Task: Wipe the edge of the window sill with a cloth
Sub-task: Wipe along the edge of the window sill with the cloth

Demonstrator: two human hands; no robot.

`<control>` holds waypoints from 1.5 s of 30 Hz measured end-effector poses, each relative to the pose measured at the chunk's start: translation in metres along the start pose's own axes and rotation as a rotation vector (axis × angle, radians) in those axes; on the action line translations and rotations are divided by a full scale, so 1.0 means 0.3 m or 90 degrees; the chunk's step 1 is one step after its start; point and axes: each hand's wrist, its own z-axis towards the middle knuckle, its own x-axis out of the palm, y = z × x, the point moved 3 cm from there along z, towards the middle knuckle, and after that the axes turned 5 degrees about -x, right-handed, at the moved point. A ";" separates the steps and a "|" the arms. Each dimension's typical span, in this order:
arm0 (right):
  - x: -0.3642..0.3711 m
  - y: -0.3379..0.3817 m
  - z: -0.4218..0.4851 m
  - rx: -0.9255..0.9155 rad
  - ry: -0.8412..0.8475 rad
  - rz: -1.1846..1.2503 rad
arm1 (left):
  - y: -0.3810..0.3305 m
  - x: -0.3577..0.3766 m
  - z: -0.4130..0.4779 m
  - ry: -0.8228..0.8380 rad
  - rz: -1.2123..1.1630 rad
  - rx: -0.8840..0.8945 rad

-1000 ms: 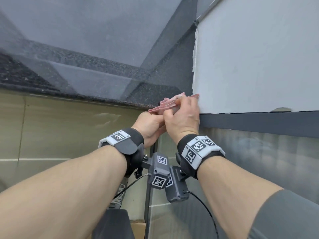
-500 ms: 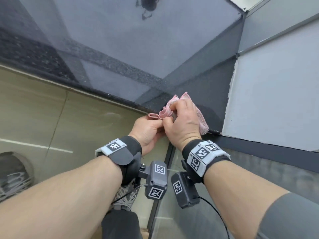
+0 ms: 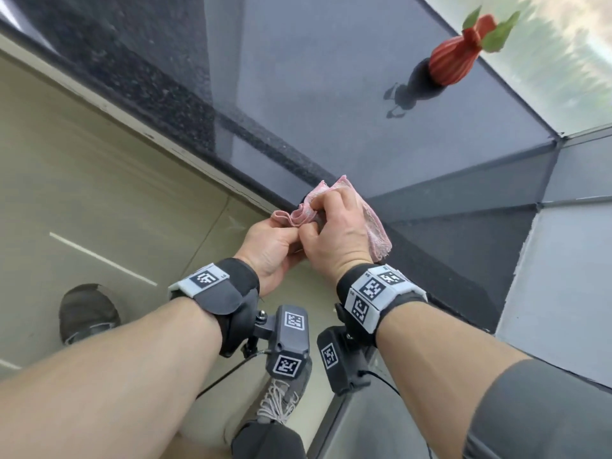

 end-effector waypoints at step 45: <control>0.304 0.762 1.580 -0.073 0.114 0.015 | -1.569 -0.289 0.683 -0.086 -0.107 0.066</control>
